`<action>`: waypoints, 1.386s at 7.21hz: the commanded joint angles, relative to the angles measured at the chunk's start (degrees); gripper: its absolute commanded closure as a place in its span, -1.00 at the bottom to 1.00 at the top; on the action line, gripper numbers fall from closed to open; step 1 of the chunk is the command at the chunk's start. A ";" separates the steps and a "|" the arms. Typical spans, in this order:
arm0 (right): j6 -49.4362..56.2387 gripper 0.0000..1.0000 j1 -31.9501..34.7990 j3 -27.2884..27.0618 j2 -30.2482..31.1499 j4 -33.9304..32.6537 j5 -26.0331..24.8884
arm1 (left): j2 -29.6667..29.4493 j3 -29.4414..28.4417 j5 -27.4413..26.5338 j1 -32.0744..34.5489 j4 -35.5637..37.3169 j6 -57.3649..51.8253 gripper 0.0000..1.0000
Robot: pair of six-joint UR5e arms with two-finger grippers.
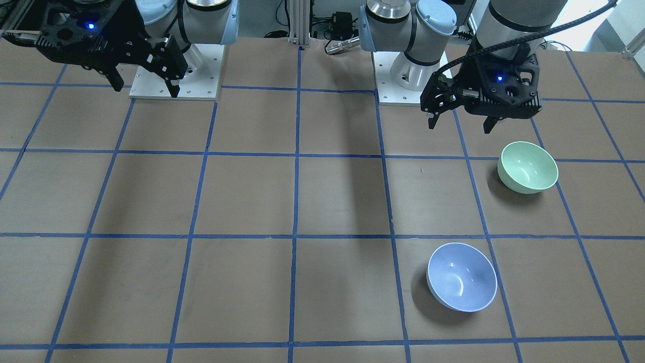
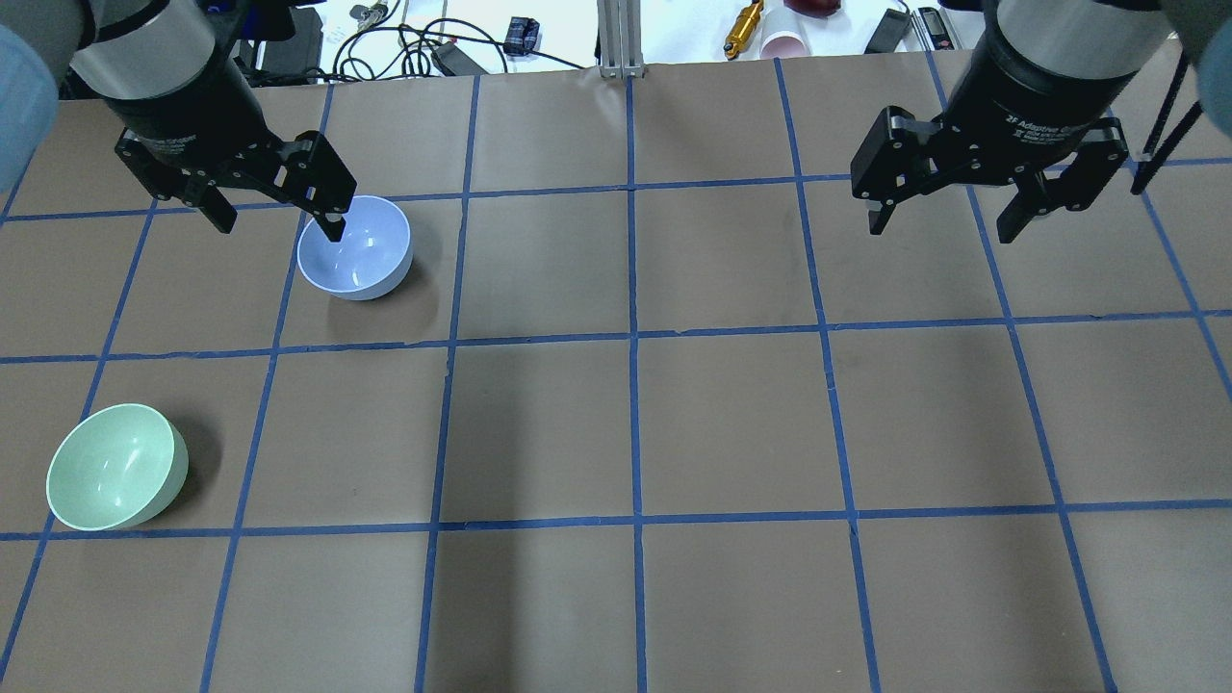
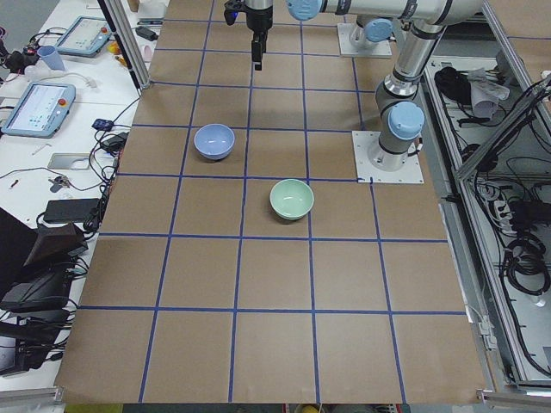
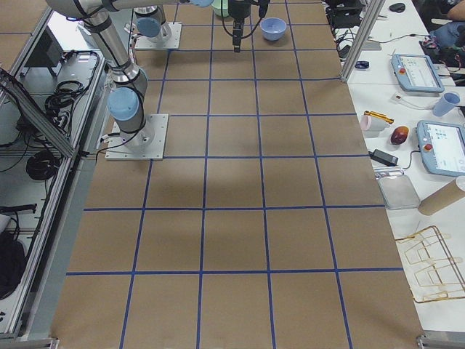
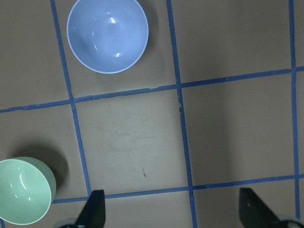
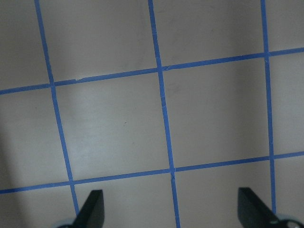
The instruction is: Stack green bowl on blue bowl
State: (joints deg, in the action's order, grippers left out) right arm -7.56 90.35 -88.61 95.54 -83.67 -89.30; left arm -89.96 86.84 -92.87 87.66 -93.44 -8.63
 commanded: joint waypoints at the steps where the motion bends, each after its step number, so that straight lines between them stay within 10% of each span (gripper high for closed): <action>1: 0.00 -1.00 0.00 0.01 0.00 0.09 0.00 | -0.12 -0.01 -0.03 -0.73 -0.08 -0.25 -1.00; 10: 0.00 -1.00 0.00 0.01 0.00 0.00 0.00 | -3.64 8.76 0.49 -30.40 7.28 -23.85 -1.00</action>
State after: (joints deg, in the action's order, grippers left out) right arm -7.56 90.35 -88.60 95.54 -83.61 -89.30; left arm -92.89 93.49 -92.62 61.81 -88.97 -26.97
